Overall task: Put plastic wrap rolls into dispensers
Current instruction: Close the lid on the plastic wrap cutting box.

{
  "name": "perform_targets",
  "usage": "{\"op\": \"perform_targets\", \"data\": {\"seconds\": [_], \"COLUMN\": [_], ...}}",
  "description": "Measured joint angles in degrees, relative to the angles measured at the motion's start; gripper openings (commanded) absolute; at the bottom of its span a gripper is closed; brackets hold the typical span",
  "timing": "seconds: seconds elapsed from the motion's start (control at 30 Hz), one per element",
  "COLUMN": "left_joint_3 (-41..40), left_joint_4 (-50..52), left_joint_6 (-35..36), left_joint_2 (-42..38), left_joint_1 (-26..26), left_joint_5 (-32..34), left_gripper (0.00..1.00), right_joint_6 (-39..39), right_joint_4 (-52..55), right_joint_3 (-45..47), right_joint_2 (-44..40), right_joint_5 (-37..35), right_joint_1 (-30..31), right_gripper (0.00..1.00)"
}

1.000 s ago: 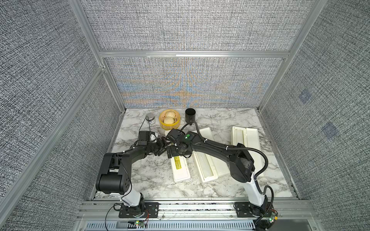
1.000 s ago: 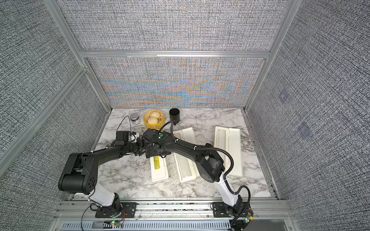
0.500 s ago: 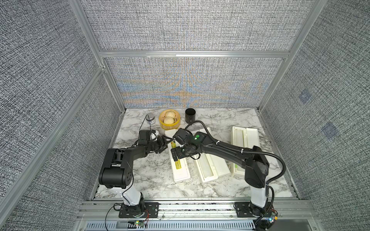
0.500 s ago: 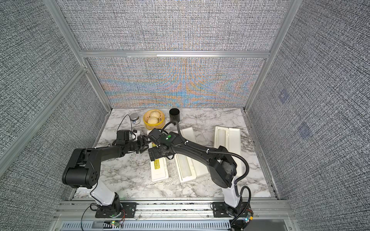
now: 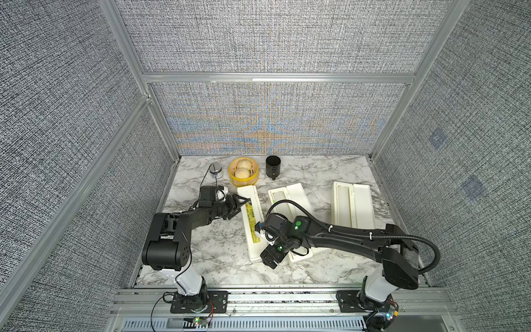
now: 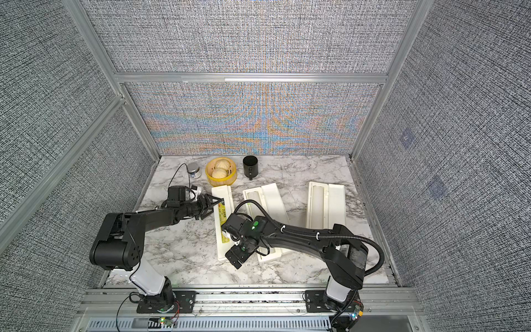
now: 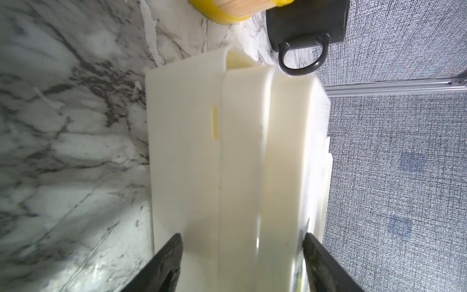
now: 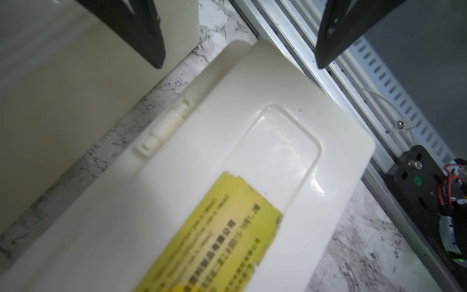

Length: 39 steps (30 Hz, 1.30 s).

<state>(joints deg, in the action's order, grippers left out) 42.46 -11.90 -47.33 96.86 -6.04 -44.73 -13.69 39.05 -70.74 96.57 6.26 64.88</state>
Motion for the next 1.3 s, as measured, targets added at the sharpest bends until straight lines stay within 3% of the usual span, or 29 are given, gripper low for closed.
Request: {"op": "perform_targets", "data": {"seconds": [0.27, 0.6, 0.93, 1.3], "left_joint_3": [-0.5, -4.3, -7.9, -11.0], "left_joint_4": [5.3, 13.1, 17.5, 18.0], "left_joint_6": [0.4, 0.6, 0.5, 0.8], "left_joint_2": [-3.2, -10.8, -15.8, -17.8], "left_joint_1": [-0.2, -0.9, -5.4, -6.0], "left_joint_5": [0.7, 1.2, -1.0, -2.5], "left_gripper": [0.78, 0.8, 0.74, 0.73], "right_joint_6": [1.2, 1.0, 0.9, 0.2], "right_joint_4": [-4.6, -6.2, -6.0, -4.5], "right_joint_3": [-0.1, -0.3, -0.8, -0.6], "right_joint_2": [4.0, 4.9, 4.7, 1.8], "right_joint_5": [-1.6, -2.3, -1.1, 7.0], "right_joint_1": [0.1, -1.0, -0.8, -2.0], "right_gripper": [0.82, 0.82, 0.85, 0.94]}}
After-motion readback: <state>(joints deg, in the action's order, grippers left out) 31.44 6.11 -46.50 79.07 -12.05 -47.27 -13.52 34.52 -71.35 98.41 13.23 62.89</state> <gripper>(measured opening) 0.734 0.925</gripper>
